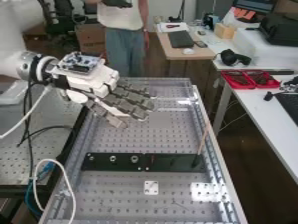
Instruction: Grab the bearing and place it in the white container
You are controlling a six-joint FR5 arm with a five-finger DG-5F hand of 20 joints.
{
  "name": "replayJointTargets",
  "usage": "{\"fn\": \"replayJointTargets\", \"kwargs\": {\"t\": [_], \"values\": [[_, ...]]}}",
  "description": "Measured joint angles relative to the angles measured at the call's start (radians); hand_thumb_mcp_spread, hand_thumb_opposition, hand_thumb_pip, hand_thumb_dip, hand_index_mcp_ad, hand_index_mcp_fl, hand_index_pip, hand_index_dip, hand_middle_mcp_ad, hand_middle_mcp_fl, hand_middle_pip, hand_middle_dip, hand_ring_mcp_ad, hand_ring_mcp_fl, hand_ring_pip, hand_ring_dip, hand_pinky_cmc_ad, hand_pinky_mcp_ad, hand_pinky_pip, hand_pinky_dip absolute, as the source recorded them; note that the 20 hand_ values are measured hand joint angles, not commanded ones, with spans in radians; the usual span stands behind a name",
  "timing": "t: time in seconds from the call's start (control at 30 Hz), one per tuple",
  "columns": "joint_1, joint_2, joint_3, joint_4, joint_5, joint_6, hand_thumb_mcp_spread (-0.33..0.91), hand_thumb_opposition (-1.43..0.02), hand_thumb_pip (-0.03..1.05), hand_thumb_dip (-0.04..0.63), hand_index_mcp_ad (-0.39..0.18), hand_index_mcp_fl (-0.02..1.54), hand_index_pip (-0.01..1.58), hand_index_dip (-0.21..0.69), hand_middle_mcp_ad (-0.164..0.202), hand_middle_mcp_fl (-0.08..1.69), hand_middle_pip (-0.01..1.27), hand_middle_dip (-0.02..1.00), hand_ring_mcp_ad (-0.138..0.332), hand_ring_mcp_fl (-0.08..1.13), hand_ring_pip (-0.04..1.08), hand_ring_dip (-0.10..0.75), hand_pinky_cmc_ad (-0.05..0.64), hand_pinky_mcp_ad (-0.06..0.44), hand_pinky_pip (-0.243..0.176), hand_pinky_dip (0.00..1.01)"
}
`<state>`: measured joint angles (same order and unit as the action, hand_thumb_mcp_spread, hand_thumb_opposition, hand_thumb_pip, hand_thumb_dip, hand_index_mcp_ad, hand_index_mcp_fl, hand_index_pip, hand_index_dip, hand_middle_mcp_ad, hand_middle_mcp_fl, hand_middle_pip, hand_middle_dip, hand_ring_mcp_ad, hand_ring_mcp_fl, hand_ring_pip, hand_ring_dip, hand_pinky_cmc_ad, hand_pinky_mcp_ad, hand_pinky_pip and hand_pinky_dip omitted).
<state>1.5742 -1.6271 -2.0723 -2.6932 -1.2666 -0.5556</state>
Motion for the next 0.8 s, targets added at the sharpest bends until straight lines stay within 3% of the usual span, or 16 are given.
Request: {"fn": "replayJointTargets", "kwargs": {"t": [0.17, 0.3, 0.53, 0.8], "values": [[0.004, -0.015, -0.020, 0.043, 0.027, 0.008, 0.30, -0.69, 0.45, 0.070, -0.009, 0.05, 0.09, 0.009, 0.086, 0.04, 0.14, 0.17, 0.147, 0.00, 0.10, 0.059, 0.361, 0.290, -0.075, 0.25], [-0.021, -0.034, -0.029, 0.069, -0.013, -0.003, 0.30, -0.70, 0.47, 0.094, -0.014, 0.05, 0.10, 0.012, 0.084, 0.04, 0.14, 0.17, 0.147, 0.00, 0.10, 0.059, 0.361, 0.290, -0.075, 0.25], [-0.141, -0.083, -0.017, 0.085, -0.210, -0.038, 0.34, -0.71, 0.48, 0.126, -0.056, 0.07, 0.18, 0.014, 0.087, 0.04, 0.14, 0.17, 0.150, 0.00, 0.11, 0.066, 0.361, 0.290, -0.075, 0.25], [-0.280, -0.160, -0.003, 0.162, -0.424, -0.056, 0.39, -0.74, 0.51, 0.161, -0.087, 0.22, 0.45, 0.051, 0.087, 0.04, 0.14, 0.17, 0.150, 0.00, 0.10, 0.066, 0.361, 0.293, -0.075, 0.22]]}}
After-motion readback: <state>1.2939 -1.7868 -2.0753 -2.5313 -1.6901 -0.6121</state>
